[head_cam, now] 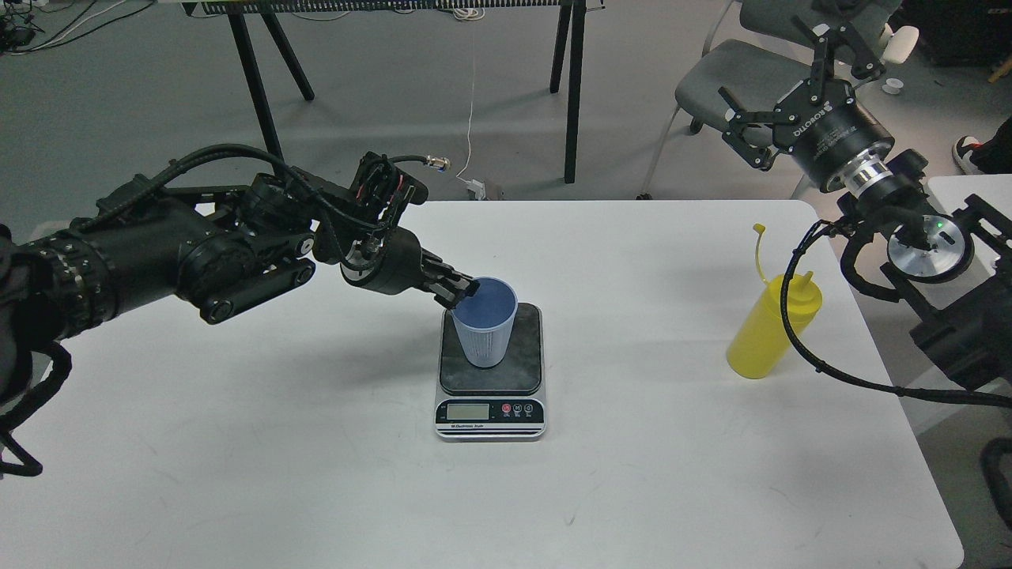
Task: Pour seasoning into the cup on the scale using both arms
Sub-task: 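Lift the blue cup with the left gripper and lower it onto the scale, then open the left gripper and withdraw it up from the cup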
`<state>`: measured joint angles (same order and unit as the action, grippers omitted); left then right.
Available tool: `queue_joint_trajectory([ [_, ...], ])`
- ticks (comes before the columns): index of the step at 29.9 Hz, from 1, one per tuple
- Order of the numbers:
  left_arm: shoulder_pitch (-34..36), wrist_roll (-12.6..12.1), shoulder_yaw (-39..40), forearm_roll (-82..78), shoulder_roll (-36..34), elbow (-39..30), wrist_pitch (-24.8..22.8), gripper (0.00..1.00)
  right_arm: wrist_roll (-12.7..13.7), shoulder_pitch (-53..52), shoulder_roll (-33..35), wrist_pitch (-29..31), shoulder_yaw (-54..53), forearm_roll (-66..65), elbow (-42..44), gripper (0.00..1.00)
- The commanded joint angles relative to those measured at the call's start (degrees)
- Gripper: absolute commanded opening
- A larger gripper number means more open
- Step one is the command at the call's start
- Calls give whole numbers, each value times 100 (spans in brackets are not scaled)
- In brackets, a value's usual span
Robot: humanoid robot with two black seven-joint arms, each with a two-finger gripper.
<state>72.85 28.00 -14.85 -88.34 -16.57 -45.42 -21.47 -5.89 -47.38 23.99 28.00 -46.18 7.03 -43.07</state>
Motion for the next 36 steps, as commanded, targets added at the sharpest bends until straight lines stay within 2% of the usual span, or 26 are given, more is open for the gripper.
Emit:
queue_joint_trajectory([
  [1,-25,0,26,9,-13,-2,2,8,0,0,-8,0,12,0,1,99],
  [6,-105,0,88,62,-21,-37,11,13,0,-9,0,0,30,0,-43,99],
  [9,-122,0,97,167,-13,-54,64,23,0,-9,9,0,30,0,-52,99],
  [11,-131,0,97,308,-13,-72,99,38,0,-9,9,0,30,0,-52,99],
  [18,-113,0,150,1124,-74,-63,117,81,0,-9,0,0,30,0,-52,99],
  [23,-61,0,167,1512,-276,-28,125,85,0,-9,-8,0,39,0,-52,99],
  [27,9,0,579,1863,-609,-2,117,86,0,-9,0,0,39,0,-52,99],
  [32,28,0,2141,3362,-1234,121,-59,87,0,-9,9,0,30,0,-52,99],
  [34,-147,0,2862,4530,-1252,480,-304,87,0,-9,18,0,21,0,-61,99],
  [36,-437,0,3277,5769,-1200,1155,-611,87,0,-9,27,0,3,9,-52,99],
])
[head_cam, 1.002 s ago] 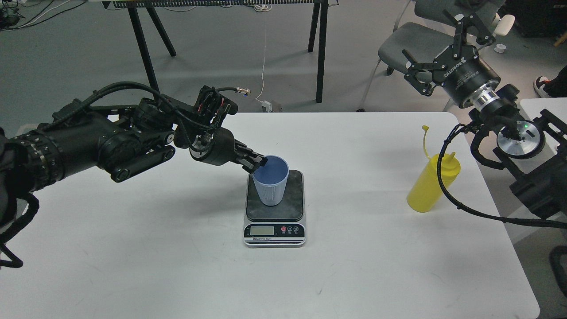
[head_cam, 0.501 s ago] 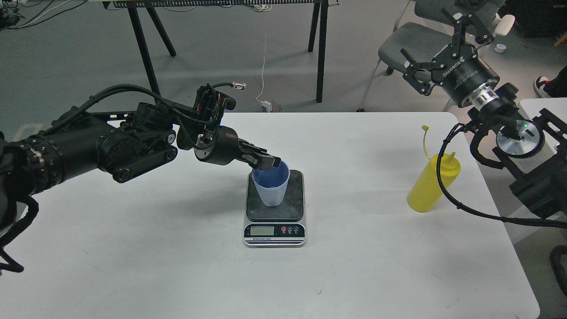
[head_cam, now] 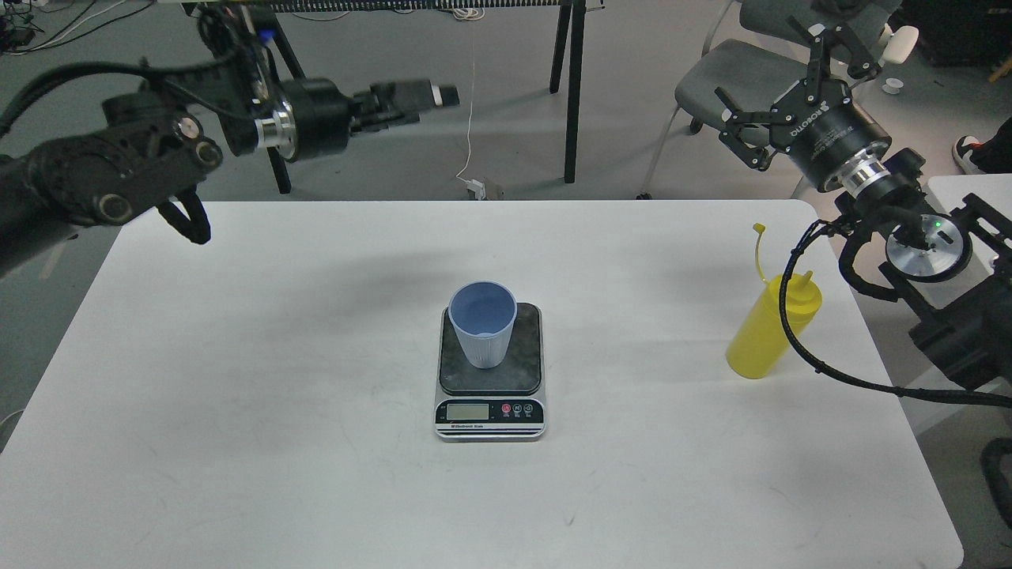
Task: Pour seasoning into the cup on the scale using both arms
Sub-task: 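Open the left gripper and withdraw it up from the cup, then move the right gripper down to the yellow bottle and grasp it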
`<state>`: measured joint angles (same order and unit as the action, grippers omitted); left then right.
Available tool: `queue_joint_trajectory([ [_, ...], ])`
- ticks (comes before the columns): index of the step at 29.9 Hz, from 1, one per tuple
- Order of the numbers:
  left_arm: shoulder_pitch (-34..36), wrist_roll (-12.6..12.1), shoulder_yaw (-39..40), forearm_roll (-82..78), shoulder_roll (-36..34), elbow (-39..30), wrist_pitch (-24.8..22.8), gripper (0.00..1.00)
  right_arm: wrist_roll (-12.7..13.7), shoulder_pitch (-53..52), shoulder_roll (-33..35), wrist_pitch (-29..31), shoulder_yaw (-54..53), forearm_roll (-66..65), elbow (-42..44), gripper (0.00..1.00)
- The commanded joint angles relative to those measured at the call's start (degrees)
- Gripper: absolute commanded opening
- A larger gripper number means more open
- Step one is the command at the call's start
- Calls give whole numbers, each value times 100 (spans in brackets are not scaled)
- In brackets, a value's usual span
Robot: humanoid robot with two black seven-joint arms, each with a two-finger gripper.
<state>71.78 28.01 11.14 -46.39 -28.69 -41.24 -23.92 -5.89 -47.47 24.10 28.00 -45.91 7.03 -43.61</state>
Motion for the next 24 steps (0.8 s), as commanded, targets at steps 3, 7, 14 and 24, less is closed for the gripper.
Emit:
queue_joint_trajectory([
  [3,-568,-1,759,3027,293,1898,-408,87,0,0,121,0,-32,17,-50,99],
  [7,-1043,-1,758,3611,935,2857,-408,90,53,0,428,0,-49,123,-156,99],
  [14,-1579,-1,846,3866,1234,3140,-408,90,237,421,1447,0,-14,1448,-384,99],
  [24,-1685,-1,855,3892,1279,3149,-408,90,501,2748,3179,0,-119,4523,-2289,99],
])
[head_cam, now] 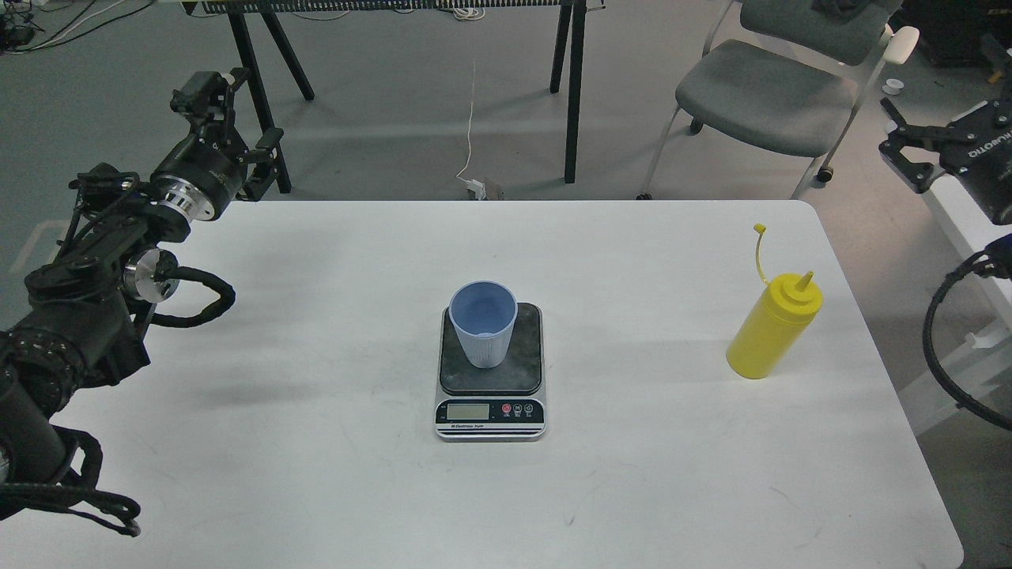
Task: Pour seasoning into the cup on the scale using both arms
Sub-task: 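Move the right gripper down to the yellow bottle and grasp it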
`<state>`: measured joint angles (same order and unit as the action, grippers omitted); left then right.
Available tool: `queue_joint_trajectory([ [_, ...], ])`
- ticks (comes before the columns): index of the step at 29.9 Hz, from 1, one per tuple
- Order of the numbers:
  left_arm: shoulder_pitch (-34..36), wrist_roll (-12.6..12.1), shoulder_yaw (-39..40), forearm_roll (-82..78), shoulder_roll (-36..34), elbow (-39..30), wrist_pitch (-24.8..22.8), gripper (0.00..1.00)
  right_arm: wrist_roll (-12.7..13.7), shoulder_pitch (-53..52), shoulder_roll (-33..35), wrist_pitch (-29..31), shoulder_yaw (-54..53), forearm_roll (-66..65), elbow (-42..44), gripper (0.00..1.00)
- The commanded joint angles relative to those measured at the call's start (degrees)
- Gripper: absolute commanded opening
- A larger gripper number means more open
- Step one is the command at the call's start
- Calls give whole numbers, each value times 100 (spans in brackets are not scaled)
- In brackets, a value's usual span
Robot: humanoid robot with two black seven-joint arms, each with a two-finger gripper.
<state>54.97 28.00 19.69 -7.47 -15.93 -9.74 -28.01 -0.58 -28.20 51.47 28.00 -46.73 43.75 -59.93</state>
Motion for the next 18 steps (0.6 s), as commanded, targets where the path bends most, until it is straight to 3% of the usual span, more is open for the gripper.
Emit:
queue_joint_trajectory([
  [1,-4,0,0,0,2,-1,1,90,-65,1138,573,0,-72,1054,-852,99],
  [5,-21,0,-9,-9,98,-1,120,90,-161,2264,706,0,-205,1329,-1126,99],
  [9,-100,0,-9,-9,116,-1,129,92,-74,2898,488,0,-187,1285,-1196,99],
  [18,-224,0,-27,-9,116,-1,138,92,23,3119,-145,0,-205,793,-1557,99],
])
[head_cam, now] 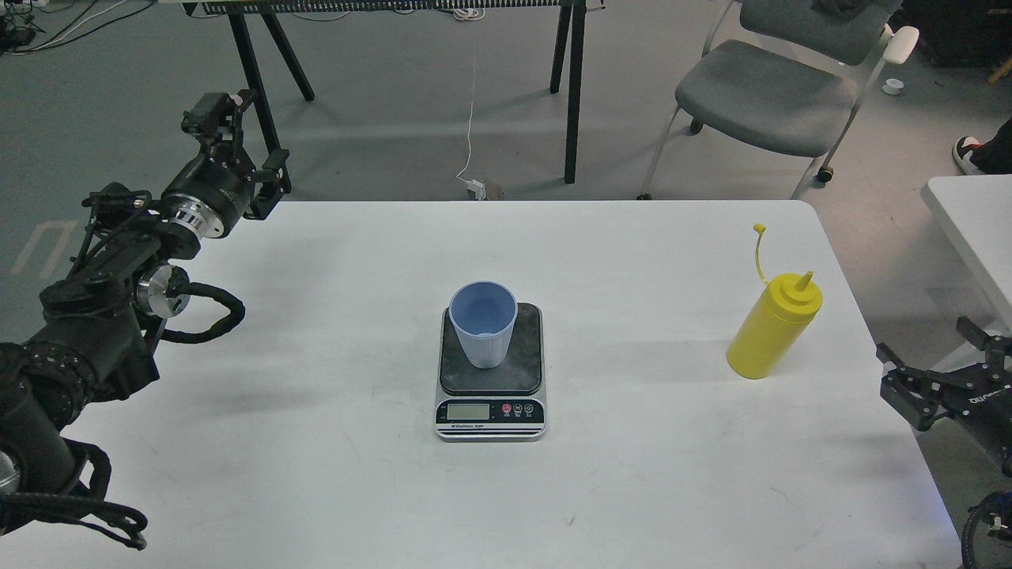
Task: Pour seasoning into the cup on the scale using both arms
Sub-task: 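Move the right gripper down to the yellow bottle and grasp it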
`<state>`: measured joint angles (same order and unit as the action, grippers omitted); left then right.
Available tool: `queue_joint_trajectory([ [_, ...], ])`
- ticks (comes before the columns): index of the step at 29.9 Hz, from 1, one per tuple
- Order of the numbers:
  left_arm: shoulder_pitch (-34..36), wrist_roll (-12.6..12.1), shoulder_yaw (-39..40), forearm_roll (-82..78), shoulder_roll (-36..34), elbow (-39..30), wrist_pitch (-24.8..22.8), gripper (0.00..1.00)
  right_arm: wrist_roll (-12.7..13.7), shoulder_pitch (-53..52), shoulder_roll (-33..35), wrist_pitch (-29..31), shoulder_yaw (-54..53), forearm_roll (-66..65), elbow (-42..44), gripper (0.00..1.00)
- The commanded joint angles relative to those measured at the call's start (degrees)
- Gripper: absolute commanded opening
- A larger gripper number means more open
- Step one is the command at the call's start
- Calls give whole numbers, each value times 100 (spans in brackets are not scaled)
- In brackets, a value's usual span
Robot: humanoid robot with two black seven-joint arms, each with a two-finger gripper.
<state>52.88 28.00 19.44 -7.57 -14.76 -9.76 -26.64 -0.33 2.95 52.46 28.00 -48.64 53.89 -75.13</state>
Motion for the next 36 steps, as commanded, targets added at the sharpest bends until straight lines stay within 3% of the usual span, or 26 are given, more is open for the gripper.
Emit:
queue_joint_trajectory([
  [1,-24,0,-1,1,0,0,0,92,-2,4,-350,0,-14,-282,-29,99],
  [15,-33,0,-63,-34,-27,0,0,93,-28,-180,-1607,0,-532,-1328,340,99],
  [25,-33,0,-256,-96,-71,-9,0,95,-19,-998,-2363,0,-479,-1926,1227,99],
  [36,-24,0,-265,-105,-106,-9,-8,95,-19,-1200,-2698,0,-453,-2199,1642,99],
])
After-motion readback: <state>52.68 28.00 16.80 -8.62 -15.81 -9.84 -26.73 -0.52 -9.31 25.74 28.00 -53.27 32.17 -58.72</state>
